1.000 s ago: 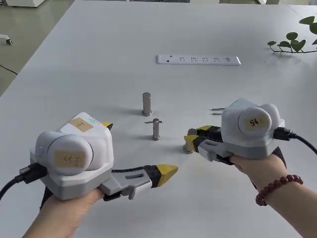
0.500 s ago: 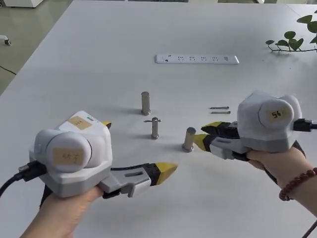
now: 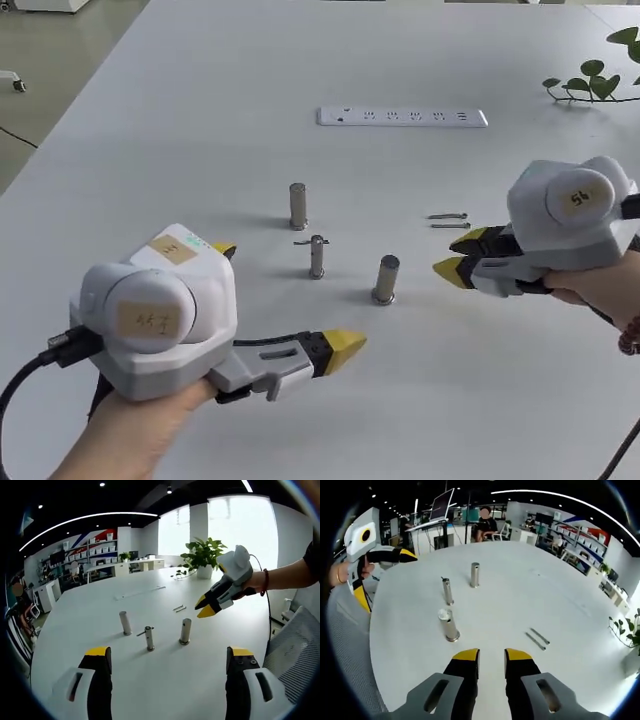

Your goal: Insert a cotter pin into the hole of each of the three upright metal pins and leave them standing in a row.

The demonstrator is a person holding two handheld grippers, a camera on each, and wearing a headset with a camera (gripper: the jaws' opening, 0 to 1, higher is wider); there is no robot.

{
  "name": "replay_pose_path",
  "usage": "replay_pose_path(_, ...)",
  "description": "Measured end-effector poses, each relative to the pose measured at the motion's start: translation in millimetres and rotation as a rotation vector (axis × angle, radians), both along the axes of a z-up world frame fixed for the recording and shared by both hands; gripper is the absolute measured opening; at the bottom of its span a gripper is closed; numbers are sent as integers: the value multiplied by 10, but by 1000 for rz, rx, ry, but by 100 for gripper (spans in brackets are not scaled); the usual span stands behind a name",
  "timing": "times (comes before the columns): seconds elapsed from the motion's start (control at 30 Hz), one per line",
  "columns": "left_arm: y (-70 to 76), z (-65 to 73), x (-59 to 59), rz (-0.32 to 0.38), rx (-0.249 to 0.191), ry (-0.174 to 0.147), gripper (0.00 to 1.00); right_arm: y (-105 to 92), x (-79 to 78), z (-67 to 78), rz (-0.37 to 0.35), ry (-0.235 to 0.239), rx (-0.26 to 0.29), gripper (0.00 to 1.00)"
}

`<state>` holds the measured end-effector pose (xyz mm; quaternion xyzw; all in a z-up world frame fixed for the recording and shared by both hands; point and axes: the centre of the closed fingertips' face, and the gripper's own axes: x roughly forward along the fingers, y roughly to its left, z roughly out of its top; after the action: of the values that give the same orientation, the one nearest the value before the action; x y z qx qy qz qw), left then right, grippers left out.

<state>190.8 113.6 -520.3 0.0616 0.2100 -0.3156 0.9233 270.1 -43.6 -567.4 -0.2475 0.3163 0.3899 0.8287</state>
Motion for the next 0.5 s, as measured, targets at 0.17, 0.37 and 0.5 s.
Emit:
replay_pose_path(0.17, 2, 3, -8, 1, 5, -2, 94, -107, 134, -41, 24, 20, -67, 14)
replay_pose_path(0.37, -2, 2, -7, -3, 22, -10, 93, -228, 422, -79, 23, 29, -127, 12)
replay_pose_path(0.5, 9, -4, -1, 0, 25, -8, 92, -248, 483, -125, 30, 37, -163, 11)
